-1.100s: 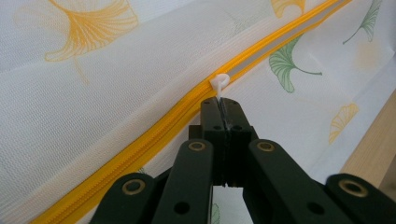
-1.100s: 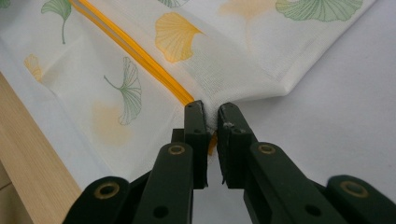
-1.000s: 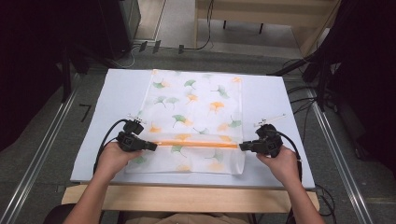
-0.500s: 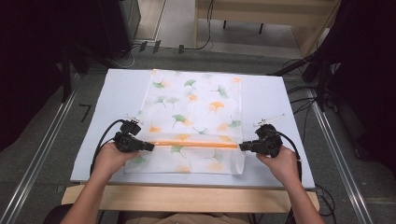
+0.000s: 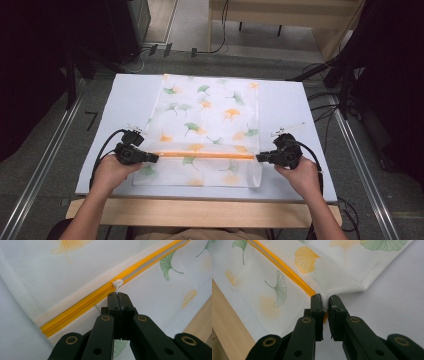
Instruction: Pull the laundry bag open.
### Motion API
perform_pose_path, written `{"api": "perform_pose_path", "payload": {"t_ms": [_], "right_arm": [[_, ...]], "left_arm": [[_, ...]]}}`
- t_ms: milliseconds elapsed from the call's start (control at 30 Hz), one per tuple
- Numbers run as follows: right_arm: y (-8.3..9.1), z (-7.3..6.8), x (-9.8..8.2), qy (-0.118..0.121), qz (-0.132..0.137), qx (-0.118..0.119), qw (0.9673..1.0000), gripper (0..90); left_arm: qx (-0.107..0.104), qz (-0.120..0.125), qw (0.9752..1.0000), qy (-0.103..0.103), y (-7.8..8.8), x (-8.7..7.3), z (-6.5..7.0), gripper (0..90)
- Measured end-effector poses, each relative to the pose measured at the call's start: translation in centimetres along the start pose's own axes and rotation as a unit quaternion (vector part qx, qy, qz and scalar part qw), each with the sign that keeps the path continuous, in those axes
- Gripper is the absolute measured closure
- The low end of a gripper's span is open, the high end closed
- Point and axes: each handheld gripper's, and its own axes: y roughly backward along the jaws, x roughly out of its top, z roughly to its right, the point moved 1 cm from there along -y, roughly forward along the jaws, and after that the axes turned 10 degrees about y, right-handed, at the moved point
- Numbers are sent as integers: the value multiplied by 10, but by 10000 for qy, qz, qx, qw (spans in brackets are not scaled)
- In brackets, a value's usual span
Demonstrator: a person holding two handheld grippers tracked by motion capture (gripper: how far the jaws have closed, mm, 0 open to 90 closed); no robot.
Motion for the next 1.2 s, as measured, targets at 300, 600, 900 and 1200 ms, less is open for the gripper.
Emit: {"api": "perform_pose_path", "payload": {"t_ms": [300, 600, 900, 1200], "right_arm": [[-2, -1, 0, -5, -33, -29, 10000, 852], [-3, 1, -1, 19, -10, -52, 10000, 851], [-3, -2, -1, 30, -25, -40, 10000, 850], [0, 4, -4, -67, -3, -21, 10000, 847]], "left_arm": [[-112, 154, 9997, 129, 5, -1, -9, 900], [-148, 214, 9996, 112, 8, -1, -10, 900], [-121, 161, 9998, 76, 11, -2, -13, 900], [-49, 195, 9997, 163, 15, -7, -20, 900]]}}
